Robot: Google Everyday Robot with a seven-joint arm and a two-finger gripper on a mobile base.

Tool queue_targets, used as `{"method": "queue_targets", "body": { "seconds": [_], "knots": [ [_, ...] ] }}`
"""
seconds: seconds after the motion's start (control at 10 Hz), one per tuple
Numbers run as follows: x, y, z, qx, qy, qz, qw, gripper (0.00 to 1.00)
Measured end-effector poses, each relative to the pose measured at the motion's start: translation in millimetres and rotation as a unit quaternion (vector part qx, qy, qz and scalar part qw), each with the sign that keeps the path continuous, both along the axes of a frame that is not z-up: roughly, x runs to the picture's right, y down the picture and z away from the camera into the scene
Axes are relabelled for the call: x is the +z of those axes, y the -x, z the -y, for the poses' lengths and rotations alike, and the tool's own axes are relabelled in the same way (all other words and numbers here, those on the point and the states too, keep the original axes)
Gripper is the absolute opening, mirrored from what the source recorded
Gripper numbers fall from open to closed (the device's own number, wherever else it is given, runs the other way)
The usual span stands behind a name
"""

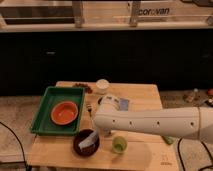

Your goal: Wipe purple bowl with towel

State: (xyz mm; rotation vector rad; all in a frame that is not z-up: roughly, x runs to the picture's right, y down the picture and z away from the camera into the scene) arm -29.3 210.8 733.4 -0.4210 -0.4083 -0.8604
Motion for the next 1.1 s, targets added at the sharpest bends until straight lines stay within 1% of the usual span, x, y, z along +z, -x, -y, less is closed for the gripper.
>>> {"method": "queue_targets", "body": {
  "seconds": [0.2, 0.3, 0.5, 0.6, 0.8, 0.9, 1.1],
  "knots": [
    [5.4, -0.7, -1.1, -0.001, 0.004, -0.002, 1.0, 0.0],
    [7.8, -0.5, -0.4, -0.006, 0.005, -0.003, 1.0, 0.0],
    [11.6, 11.2, 3.3, -0.022, 0.004, 0.004, 0.9997, 0.0],
    [12.8, 22.9, 5.0, -0.034, 0.003, 0.011, 0.9993, 0.0],
    [10.0, 38.7, 8.5, -0.051, -0.003, 0.025, 0.9984, 0.0],
    [5.4, 47.9, 8.8, -0.065, -0.006, 0.035, 0.9973, 0.0],
    [-6.0, 53.3, 3.8, -0.076, -0.007, 0.049, 0.9958, 0.0]
  ]
}}
